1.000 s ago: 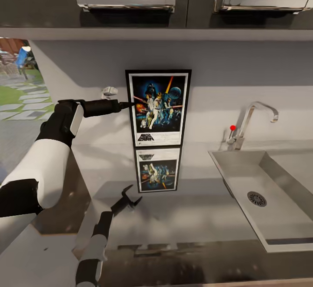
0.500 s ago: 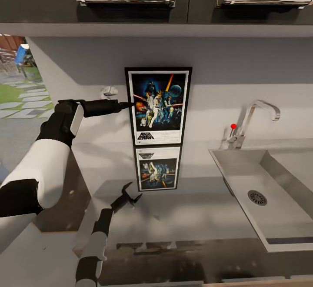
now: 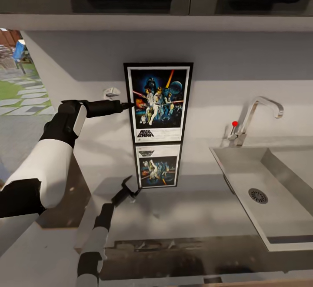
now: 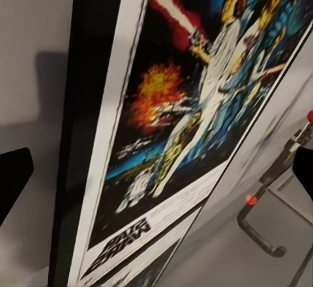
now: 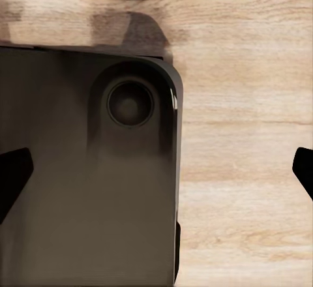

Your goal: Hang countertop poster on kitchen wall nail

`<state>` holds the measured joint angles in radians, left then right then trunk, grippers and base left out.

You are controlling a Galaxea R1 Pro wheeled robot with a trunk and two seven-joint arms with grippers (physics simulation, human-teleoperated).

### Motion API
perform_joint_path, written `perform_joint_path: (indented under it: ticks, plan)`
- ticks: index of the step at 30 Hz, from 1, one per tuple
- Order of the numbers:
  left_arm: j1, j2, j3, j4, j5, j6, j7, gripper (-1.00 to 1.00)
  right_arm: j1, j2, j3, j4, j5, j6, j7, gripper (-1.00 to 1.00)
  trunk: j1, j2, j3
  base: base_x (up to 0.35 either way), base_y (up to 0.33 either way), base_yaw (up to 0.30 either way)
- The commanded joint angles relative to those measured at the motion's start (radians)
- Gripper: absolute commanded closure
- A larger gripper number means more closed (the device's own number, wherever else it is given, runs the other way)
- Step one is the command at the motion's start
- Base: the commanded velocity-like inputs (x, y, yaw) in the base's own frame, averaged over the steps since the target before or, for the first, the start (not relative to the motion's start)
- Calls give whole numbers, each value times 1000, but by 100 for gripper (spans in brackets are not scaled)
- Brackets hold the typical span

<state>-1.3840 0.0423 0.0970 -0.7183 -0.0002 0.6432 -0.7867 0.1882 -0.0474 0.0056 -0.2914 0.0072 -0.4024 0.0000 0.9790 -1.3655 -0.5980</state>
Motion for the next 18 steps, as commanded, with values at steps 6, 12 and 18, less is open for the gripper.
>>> perform_joint_path:
  ticks: [6, 12, 18]
  plan:
    - [-3, -9, 3, 1, 0, 9, 4, -100, 1, 0, 1, -2, 2, -1, 0, -100, 0, -1, -10, 0, 0, 0]
    - [-11, -27, 3, 3, 0, 9, 6, -100, 0, 0, 1, -2, 2, -1, 0, -100, 0, -1, -20, 0, 0, 0]
    - [-39, -32, 3, 25, 0, 9, 6, -100, 1, 0, 1, -2, 2, -1, 0, -100, 0, -1, -29, 0, 0, 0]
